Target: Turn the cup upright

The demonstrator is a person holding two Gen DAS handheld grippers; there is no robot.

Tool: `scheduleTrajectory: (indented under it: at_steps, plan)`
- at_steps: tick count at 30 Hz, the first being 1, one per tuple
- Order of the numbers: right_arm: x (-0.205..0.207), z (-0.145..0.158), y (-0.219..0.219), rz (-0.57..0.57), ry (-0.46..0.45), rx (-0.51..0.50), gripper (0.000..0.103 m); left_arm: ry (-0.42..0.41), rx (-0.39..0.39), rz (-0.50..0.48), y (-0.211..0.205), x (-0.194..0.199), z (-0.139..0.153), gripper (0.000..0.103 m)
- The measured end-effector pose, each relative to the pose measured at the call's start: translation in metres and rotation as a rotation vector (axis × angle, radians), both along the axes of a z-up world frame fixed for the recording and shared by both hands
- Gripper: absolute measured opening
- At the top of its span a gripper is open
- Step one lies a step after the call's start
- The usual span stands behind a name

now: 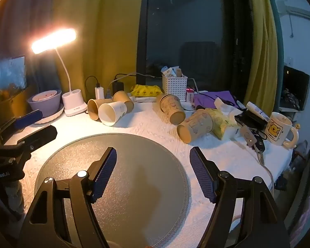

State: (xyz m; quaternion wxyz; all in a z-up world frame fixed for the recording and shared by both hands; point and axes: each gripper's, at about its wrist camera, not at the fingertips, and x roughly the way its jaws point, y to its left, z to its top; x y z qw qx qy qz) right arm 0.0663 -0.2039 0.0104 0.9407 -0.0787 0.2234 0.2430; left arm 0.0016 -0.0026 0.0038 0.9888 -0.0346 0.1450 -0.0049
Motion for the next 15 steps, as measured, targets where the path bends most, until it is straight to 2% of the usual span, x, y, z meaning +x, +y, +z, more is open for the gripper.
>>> scheduleTrajectory:
  at_steps: [15]
  plan:
    - [0.0013, -0.0009, -0.0022, -0.004, 0.008, 0.016, 0.076, 0.005, 0.006, -0.007, -0.0034, -0.0006, -0.0015, 0.087]
